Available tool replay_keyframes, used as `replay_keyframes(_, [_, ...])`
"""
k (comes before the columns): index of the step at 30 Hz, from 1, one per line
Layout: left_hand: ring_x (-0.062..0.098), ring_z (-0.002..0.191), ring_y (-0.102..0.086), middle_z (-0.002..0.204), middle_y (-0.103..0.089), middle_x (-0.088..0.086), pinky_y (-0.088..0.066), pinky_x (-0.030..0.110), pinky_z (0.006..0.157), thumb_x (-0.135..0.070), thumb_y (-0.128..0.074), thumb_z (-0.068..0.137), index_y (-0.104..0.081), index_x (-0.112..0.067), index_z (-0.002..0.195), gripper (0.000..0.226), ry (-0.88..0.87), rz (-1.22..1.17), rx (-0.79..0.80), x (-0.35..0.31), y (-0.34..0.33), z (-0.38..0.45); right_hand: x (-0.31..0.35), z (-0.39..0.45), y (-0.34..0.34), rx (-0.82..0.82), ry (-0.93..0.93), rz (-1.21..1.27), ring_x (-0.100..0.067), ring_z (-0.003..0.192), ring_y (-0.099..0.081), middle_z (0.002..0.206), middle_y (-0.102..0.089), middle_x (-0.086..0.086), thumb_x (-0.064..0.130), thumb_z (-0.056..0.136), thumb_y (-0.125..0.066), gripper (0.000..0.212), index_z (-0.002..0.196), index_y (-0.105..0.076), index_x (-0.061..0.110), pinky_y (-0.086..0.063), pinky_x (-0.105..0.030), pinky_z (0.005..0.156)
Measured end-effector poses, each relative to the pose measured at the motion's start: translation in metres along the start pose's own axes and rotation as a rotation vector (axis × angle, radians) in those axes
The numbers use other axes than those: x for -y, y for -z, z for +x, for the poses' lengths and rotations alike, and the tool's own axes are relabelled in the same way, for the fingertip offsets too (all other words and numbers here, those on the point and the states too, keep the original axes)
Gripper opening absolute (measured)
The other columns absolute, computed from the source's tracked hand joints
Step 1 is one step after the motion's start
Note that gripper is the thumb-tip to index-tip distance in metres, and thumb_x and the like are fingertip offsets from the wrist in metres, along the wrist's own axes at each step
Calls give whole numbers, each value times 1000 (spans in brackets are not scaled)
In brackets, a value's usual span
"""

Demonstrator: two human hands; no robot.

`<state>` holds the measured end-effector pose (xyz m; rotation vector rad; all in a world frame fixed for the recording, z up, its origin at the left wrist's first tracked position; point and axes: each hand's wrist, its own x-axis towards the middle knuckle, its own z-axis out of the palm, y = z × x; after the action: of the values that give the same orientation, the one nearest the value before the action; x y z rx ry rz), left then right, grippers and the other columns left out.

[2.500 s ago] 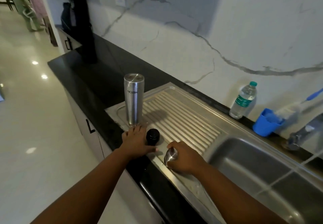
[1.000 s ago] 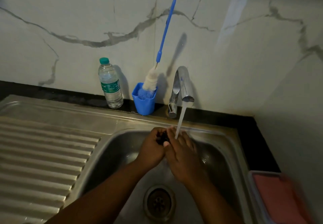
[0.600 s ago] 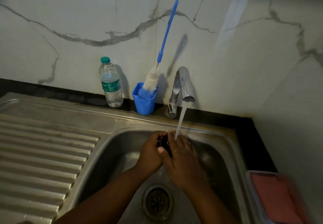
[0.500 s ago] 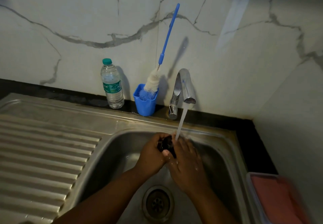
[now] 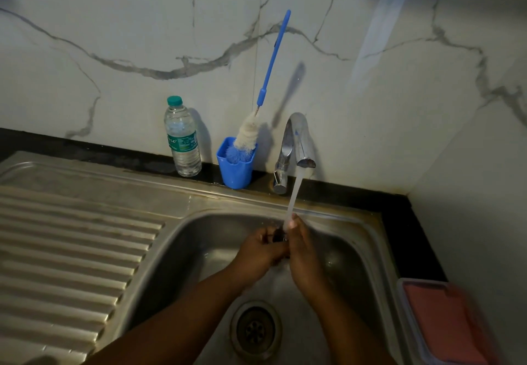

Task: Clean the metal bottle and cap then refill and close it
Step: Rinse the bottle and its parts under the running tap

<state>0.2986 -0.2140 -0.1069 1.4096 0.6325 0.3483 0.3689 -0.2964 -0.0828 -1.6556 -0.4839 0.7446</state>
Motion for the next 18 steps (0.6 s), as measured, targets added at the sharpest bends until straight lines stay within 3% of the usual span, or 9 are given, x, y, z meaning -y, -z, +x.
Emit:
replay_keyframes(2, [19,77,-67,85,-71,10,-53,33,74,-12,-65,89,-69,-6,100,13,159,-235,55,-4,-10,-7,10,11,5,-68,-161,199,-17,95,-62,115,-63,-10,44,98,-35,45,118,-60,12,-50,-22,72])
replay_keyframes(5, [21,80,-71,91,-74,12,-59,28,71,-16,-61,91,-64,-3,116,29,281,-549,72,-10,-12,-7,20,14,9,5,-251,245,-26,94,-63,106,-65,-16,44,99,-31,48,105,-63,10,-50,-30,74])
replay_keyframes(7, [25,84,-69,97,-72,17,-60,32,74,-20,-62,87,-59,0,122,41,314,-746,34,-13,-3,-1,11,5,2,38,-136,53,-19,98,-61,115,-63,-12,50,97,-33,46,115,-59,17,-50,-31,82])
replay_keyframes(9, [28,88,-66,103,-69,21,-57,32,78,-25,-62,84,-58,0,124,47,339,-841,29,-17,6,5,-4,-7,-5,111,49,-284,-13,120,-52,137,-51,-3,74,84,-30,72,141,-36,31,-43,-39,102])
replay_keyframes(11, [27,81,-64,94,-69,20,-58,30,66,-28,-56,88,-59,0,118,41,372,-867,42,-18,9,7,-17,-6,-3,144,225,-598,-11,136,-34,152,-31,5,80,79,-22,83,148,-19,34,-30,-41,114])
replay_keyframes(13, [25,72,-64,83,-67,17,-57,31,59,-32,-48,89,-60,0,109,40,422,-883,49,-16,7,5,-16,-2,2,122,294,-846,-8,141,-16,153,-8,15,65,91,-26,70,150,-11,32,-12,-32,117])
replay_keyframes(14, [25,70,-64,81,-66,16,-56,31,62,-35,-44,87,-61,-1,107,43,451,-894,80,-16,6,3,-14,-2,5,110,310,-854,-7,139,-19,151,-12,17,55,95,-33,62,149,-12,34,-12,-26,113])
replay_keyframes(16, [27,77,-65,82,-67,15,-55,34,78,-43,-40,85,-64,-4,105,50,511,-855,142,-13,5,2,-13,0,3,109,306,-666,-2,126,-36,147,-32,11,40,96,-45,54,144,-18,41,-29,-18,105])
replay_keyframes(18, [31,95,-61,89,-68,16,-44,44,101,-56,-44,84,-66,-6,114,63,555,-741,176,-11,8,2,-13,1,3,120,274,-491,13,107,-44,136,-41,14,27,97,-49,52,142,-28,40,-38,-3,86])
